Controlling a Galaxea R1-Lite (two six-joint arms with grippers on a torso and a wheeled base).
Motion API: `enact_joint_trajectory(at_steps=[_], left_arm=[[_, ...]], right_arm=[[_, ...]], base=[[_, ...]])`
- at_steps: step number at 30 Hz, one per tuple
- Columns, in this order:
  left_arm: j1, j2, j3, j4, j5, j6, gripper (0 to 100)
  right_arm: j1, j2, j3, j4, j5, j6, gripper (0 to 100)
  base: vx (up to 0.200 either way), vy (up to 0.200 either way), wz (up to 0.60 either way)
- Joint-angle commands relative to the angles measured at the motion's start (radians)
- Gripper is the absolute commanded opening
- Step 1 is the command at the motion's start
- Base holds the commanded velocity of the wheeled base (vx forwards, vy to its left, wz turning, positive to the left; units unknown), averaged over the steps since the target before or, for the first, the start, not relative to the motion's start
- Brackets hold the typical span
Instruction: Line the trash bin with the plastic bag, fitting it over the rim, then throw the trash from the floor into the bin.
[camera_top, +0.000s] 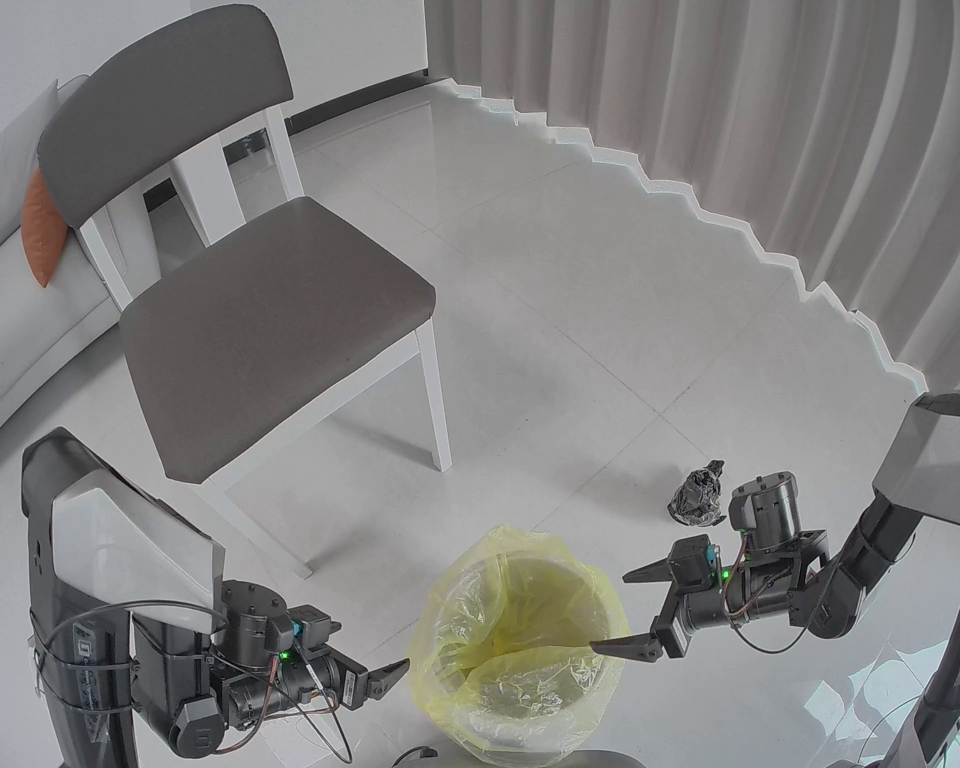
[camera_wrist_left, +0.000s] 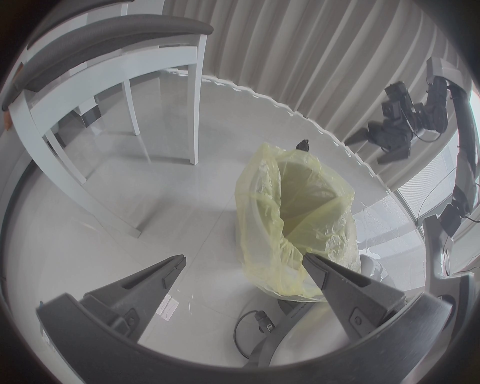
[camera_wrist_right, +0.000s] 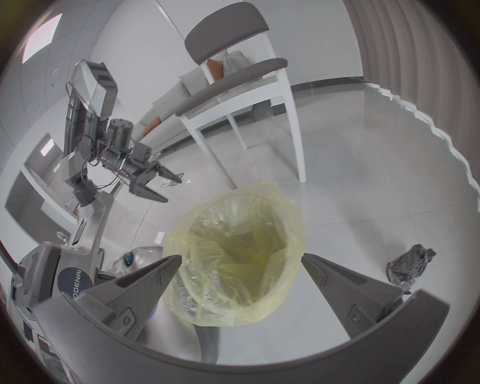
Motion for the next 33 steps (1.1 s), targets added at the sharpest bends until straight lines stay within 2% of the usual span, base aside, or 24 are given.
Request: enact_joint_trajectory(at_steps=[1,4,12,21,28,29,33], left_arm=[[-0.005,-0.019,-0.026,-0.018,0.010,0.000,100],[-0.005,-0.036,-0.023,-0.018,0.022,-0.001,100],[0.001,-0.064,-0.028,-0.018,0.028,-0.005,100],[0.003,-0.053,-0.029,-0.018,0.045,-0.032,100],[0.001,-0.050,-0.028,-0.018,0.045,-0.031,100],[0.003,-0.050,-0.028,-0.018,0.045,-0.031,100],[0.012,-0.050,-0.028,-0.018,0.045,-0.031,100]], right_arm=[[0.058,0.022,0.031,-0.001,-0.003,-0.004,100],[0.082,0.070,0.035,-0.015,-0.009,-0.008,100],[0.084,0.202,0.004,-0.132,-0.006,-0.005,100],[0.125,0.248,-0.016,-0.138,-0.005,-0.004,100],[0.128,0.277,-0.024,-0.128,-0.003,-0.008,100],[0.128,0.280,-0.016,-0.130,-0.003,-0.010,0],[0.128,0.279,-0.002,-0.130,-0.005,-0.028,0]], base=[[0.000,0.000,0.00],[0.000,0.000,0.00],[0.000,0.000,0.00],[0.000,0.000,0.00],[0.000,0.000,0.00],[0.000,0.000,0.00],[0.000,0.000,0.00]])
